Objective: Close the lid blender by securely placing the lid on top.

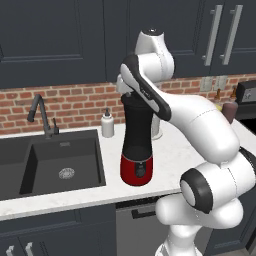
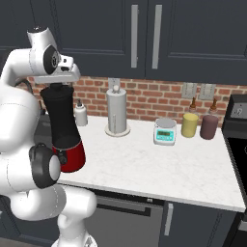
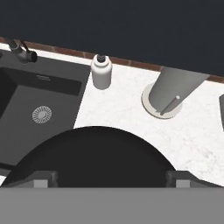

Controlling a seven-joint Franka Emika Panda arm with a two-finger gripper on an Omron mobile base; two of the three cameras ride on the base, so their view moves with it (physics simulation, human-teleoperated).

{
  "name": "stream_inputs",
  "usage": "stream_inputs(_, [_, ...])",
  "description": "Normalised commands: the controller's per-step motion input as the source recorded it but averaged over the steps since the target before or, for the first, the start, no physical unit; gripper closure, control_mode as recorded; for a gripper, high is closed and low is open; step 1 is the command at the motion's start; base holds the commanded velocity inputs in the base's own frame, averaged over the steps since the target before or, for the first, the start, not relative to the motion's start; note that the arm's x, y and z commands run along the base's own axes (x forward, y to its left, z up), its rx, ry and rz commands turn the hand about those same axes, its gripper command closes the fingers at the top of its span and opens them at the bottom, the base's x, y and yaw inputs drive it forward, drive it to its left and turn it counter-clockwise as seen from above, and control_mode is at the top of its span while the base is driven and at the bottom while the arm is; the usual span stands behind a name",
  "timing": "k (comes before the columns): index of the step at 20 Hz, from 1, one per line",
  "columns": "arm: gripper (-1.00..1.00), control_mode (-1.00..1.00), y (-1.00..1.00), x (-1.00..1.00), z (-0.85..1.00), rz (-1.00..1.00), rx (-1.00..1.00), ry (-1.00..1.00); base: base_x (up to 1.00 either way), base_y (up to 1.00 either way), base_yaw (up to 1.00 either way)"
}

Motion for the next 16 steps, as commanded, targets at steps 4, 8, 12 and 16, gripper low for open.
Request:
stream_inputs(4, [-1.00, -1.00, 0.00, -0.21, 0.00, 0.00, 0.00, 0.00, 0.00, 0.00, 0.00])
stream_inputs(8, [-1.00, -1.00, 0.00, -0.33, 0.00, 0.00, 0.00, 0.00, 0.00, 0.00, 0.00])
stream_inputs(12, [-1.00, -1.00, 0.00, -0.35, 0.00, 0.00, 0.00, 0.00, 0.00, 0.00, 0.00])
stream_inputs(16, [-1.00, -1.00, 0.00, -0.36, 0.02, 0.00, 0.00, 0.00, 0.00, 0.00, 0.00])
